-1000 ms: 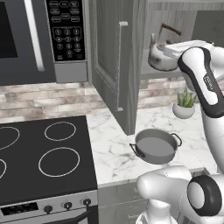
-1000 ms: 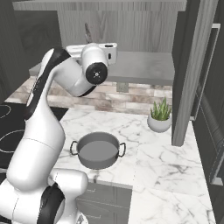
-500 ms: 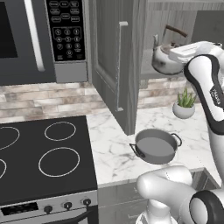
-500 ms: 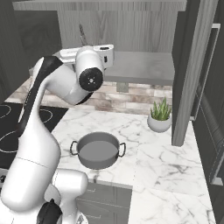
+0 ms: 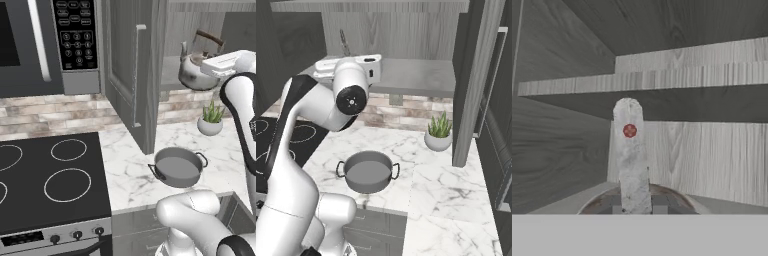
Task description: Pick the kettle from the cabinet and place it on a stove burner. Then pick the pot from the counter and place it on another stove burner. Finally, turn both burners on.
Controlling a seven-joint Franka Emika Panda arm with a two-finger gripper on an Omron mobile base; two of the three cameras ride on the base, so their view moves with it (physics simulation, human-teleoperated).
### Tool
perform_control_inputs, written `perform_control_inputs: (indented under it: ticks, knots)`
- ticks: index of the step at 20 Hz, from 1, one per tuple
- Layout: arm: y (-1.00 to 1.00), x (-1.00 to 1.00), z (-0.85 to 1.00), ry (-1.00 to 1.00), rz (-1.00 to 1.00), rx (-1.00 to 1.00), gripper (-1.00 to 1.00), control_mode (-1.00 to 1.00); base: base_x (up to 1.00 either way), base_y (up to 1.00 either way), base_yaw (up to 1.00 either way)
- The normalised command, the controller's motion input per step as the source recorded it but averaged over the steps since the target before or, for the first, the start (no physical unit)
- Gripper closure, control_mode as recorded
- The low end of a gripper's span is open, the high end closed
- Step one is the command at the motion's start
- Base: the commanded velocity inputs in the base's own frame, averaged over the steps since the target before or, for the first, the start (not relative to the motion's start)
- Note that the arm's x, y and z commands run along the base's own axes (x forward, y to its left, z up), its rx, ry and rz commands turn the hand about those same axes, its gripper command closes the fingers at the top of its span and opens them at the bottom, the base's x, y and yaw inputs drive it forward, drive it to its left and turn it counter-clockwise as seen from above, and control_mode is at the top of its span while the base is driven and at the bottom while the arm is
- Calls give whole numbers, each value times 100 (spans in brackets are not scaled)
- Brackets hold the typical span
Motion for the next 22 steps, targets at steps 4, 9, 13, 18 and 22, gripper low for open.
perform_control_inputs:
  ticks: [4, 9, 13, 18, 22]
  knots:
    - [1, -40, 12, 0, 0, 0, 100, -100, 0, 0, 0]
    - [0, -45, 10, 0, 0, 0, 100, -100, 0, 0, 0]
    - [1, -44, 5, 0, -4, 0, 100, -100, 0, 0, 0]
    - [0, -42, 3, 0, -9, 0, 100, -100, 0, 0, 0]
    - [0, -37, 3, 1, -11, 0, 100, -100, 0, 0, 0]
